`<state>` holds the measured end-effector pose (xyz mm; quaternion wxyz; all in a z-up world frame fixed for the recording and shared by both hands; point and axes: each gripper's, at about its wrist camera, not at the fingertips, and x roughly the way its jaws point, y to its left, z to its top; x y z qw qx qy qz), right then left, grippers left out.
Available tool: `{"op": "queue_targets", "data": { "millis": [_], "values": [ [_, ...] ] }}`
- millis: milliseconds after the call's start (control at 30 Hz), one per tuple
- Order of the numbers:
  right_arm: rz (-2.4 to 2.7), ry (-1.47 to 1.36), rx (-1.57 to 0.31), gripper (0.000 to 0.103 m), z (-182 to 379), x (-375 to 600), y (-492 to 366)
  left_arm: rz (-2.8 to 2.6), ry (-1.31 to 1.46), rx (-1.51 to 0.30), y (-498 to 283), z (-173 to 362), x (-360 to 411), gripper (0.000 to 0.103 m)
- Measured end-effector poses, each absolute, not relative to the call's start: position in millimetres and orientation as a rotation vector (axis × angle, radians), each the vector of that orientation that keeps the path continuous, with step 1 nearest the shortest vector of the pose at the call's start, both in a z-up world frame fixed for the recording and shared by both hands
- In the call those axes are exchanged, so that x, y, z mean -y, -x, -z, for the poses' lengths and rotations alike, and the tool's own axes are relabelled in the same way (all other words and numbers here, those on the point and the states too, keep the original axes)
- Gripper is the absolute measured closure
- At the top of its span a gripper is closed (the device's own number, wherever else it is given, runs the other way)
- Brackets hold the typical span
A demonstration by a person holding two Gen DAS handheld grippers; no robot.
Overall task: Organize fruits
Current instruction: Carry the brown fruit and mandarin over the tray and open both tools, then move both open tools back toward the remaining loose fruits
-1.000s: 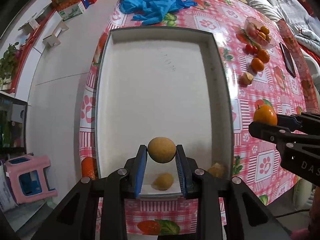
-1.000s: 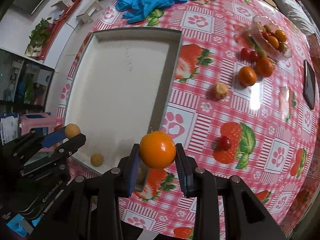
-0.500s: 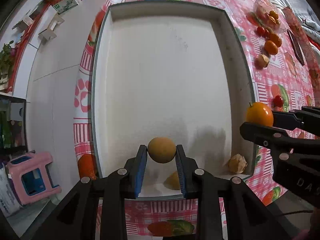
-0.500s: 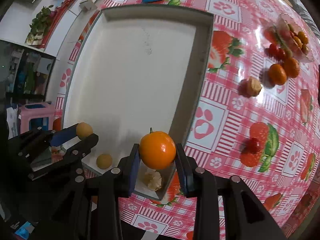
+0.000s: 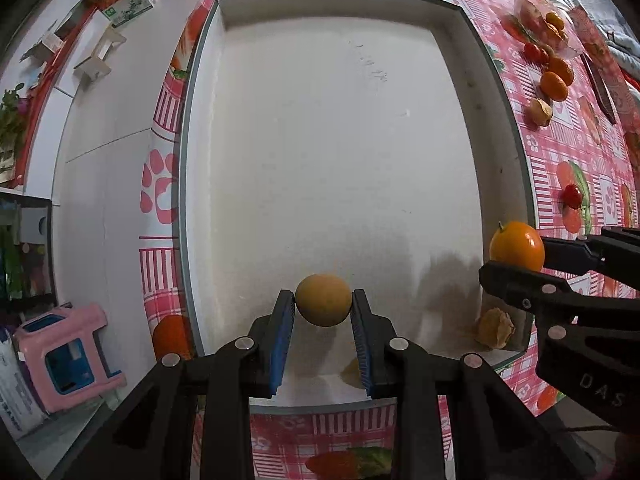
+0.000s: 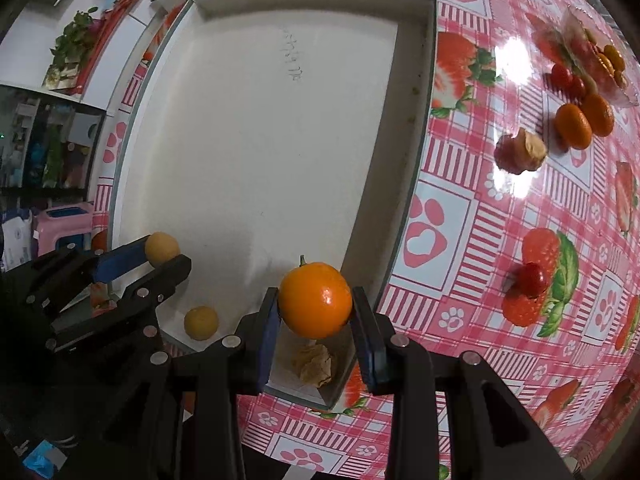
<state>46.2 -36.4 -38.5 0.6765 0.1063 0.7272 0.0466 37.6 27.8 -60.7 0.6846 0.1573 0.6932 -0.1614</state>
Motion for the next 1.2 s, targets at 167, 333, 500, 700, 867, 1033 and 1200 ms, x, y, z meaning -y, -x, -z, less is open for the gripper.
{"op": "queue_targets", "data": {
  "millis": [167,333,500,700,867,1033,1200],
  "values": [
    [-0.109,-0.235,-1.633,0.065,40,37,-48,0.358,-0.375,-1.562,-33,62,-23,0.072],
    [-0.137,-0.255,-1.616,0.045,34,39,-49,0.343,-0.382,-1.545,-25,56,-17,0.023],
    [-0.152,-0.267,-1.583,0.024,20,42,-46,0.343,-0.387,-1.523,-20,45,-9,0.017],
    [-0.101,-0.228,-1.520,0.018,2,67,-41,0.323,-0.388,-1.516,-19,32,10,0.017],
    [0.000,-0.226,-1.472,0.014,-9,108,-35,0.335,-0.398,-1.497,-19,18,37,0.017],
    [0.078,-0.263,-1.453,0.014,-14,147,-23,0.374,-0.436,-1.480,-9,11,72,0.017],
    [0.136,-0.312,-1.450,0.014,-15,182,-14,0.420,-0.462,-1.475,-3,4,104,0.017]
  ]
}}
